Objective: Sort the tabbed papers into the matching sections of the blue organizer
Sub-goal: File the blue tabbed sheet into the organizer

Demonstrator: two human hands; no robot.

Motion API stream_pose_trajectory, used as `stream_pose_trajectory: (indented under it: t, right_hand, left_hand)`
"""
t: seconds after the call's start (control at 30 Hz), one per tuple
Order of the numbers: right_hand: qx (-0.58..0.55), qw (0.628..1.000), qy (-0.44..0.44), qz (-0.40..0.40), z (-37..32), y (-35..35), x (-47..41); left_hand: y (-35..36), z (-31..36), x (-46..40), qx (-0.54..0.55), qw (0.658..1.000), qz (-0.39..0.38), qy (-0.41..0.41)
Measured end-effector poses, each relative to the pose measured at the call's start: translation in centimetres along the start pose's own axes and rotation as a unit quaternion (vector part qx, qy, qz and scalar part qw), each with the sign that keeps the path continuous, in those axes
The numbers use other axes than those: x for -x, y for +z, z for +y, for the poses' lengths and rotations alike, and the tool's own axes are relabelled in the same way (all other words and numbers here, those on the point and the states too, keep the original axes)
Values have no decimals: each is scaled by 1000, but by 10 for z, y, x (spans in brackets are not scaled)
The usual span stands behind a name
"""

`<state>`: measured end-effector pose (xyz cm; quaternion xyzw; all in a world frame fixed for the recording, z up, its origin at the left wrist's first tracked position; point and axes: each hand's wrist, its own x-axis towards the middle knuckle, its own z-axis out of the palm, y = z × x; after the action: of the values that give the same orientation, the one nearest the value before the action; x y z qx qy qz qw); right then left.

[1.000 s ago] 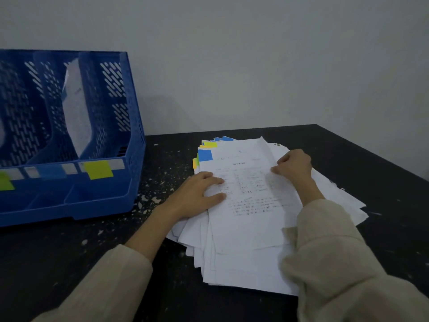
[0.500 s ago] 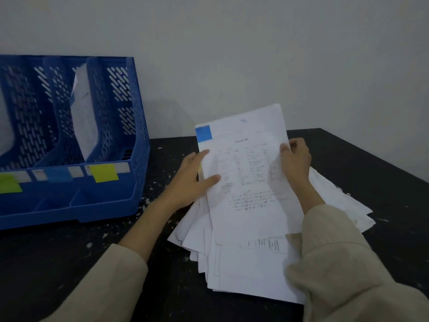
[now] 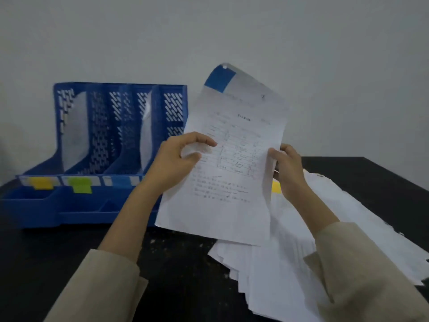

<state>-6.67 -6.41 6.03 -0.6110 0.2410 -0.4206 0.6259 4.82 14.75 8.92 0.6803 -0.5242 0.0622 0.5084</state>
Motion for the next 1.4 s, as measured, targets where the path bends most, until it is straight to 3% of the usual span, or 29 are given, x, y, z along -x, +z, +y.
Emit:
stream_pose_trajectory:
  t: [0.27,0.43,0.67,1.0,1.13,1.4]
  right_hand:
    - [29,975,-38,-216,-44,97,32]
    - [22,953,-88,-289,-53,139,56]
    - [156,901,-188,-359,-58,187,66]
    - [398,796,-315,-330,-53,207,55]
    - [411,796,-330,-298,-48,206,54]
    - [375,817,-320,-299,-37,201,51]
  left_hand:
    - [-114,3,29,-73,984,159,-34]
    - [-164,-4,52,-105,963,243,-50]
    - [-200,-17,79,-128,938,305,-104]
    - [-214,-9,82,-182,911,351,-114]
    - [-205,-6,71,-196,900,379,-93]
    - [-172,-9,20,-178,909,368,-78]
